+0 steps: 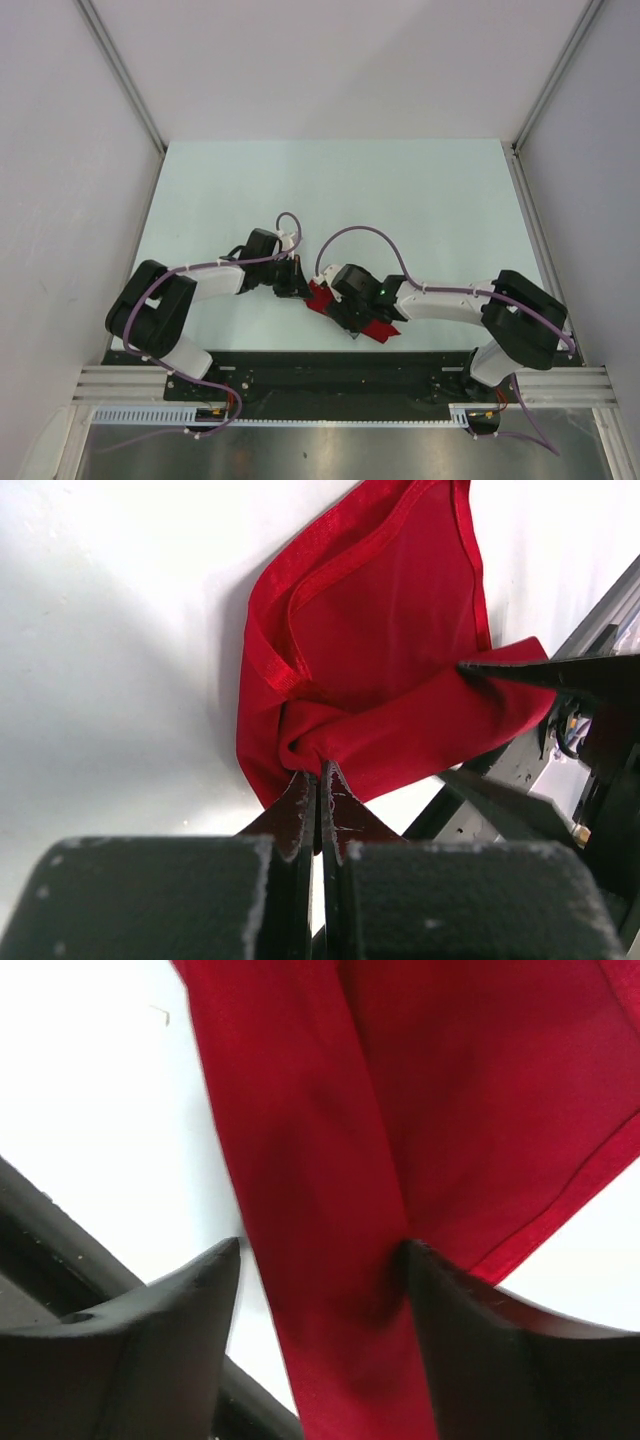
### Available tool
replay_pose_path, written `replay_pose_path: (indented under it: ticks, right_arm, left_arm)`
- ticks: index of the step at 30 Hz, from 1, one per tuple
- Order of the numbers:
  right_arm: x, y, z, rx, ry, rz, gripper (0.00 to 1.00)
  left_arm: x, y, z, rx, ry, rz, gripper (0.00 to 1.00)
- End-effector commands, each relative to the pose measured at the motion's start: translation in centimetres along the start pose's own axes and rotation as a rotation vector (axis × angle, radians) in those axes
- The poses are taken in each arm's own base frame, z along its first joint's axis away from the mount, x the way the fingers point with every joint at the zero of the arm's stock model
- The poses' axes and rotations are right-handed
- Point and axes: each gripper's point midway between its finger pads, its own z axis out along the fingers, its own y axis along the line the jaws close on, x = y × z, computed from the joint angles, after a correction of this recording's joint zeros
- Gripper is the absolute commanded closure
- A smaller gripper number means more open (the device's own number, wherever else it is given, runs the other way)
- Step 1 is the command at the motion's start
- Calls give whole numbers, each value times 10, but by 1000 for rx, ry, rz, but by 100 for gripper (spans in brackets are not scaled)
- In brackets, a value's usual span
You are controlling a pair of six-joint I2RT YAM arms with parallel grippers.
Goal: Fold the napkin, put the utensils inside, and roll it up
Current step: Roll the napkin with the utensil
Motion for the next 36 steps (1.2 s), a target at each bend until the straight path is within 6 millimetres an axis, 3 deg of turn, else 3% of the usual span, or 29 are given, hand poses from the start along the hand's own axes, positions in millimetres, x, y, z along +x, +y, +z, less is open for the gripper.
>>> replay_pose_path:
  ticks: [1, 4, 5, 6, 9, 12, 17, 26, 36]
  right_arm:
    - [1, 3, 0, 9, 41, 15, 43]
    - [11, 9, 1, -22, 77, 40, 60]
    - [14, 11, 2, -37, 85, 44, 63]
    - [16, 21, 1, -96, 96, 46, 66]
    - [19, 33, 1, -213, 107, 82, 71]
    - [18, 39, -1, -341, 92, 141, 72]
    - [8, 30, -7, -531, 39, 278, 74]
    - [12, 11, 2, -765, 65, 479, 77]
    - [18, -7, 15, -838, 94, 610, 79]
  left_arm:
    - [-9, -7, -1, 13, -8, 29, 100]
    - [-15, -10, -2, 22, -28, 22, 99]
    - [-19, -13, -4, 28, -39, 15, 92]
    - [-26, -17, -5, 43, -67, 24, 69]
    - [-50, -19, -18, 43, -151, 18, 42]
    - [-69, -18, -36, 26, -235, 23, 31]
    - [-74, -17, -49, 5, -283, 89, 29]
    - [-67, -30, -43, 115, -289, 140, 33]
    - [-56, -36, -13, 177, -197, 160, 37]
